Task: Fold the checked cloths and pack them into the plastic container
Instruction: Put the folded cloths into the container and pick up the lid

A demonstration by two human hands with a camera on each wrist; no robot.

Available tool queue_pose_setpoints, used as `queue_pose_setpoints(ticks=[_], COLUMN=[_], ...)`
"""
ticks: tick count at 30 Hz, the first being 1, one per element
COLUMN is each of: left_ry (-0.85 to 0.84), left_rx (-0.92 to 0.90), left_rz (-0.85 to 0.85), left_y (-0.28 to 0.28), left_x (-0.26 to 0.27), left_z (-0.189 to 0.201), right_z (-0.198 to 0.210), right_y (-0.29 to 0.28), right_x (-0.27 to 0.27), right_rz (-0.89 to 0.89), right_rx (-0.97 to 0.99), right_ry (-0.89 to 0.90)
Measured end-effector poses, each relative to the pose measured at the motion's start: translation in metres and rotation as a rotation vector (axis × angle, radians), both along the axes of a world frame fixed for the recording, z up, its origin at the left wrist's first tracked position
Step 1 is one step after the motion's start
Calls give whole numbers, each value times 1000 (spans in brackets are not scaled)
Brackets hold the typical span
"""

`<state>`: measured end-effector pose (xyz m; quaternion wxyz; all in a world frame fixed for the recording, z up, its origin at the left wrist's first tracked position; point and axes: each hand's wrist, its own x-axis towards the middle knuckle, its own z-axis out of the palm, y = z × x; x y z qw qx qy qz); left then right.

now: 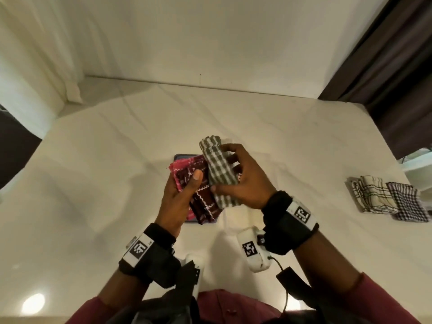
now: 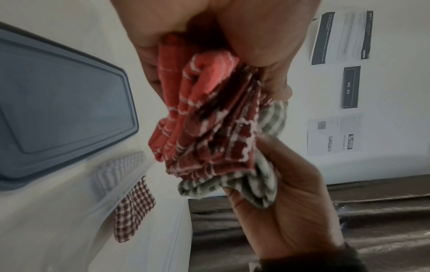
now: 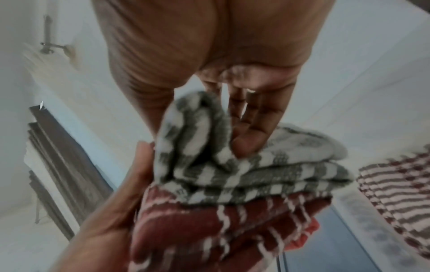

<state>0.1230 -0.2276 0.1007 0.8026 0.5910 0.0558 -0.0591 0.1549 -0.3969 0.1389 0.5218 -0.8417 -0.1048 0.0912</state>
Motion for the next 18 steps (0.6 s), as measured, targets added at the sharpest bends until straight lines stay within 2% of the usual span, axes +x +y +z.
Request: queue_pose_setpoints(ticks=[4, 7, 9, 12, 15, 18], left_ry=[-9, 22, 55, 91, 97, 97], left_rx=[-6, -16, -27, -38, -19, -1], left_rz=[23, 62, 98, 124, 103, 103], left_y=[5, 16, 23, 31, 37, 45], left_x=[-1, -4, -6, -8, -11, -13], left_z=[-2, -8, -15, -26, -32, -33], right_z=[-3, -3, -9, -29, -50, -66], right_y=[-39, -71, -83, -80, -56, -37], right_x=[-2, -11, -21, -36, -41, -35], right_rz=[-47, -148, -208, -166, 9, 218], right_rx=[145, 101, -63, -507, -877, -1056], right_ry=[1, -86, -157, -279, -178, -77])
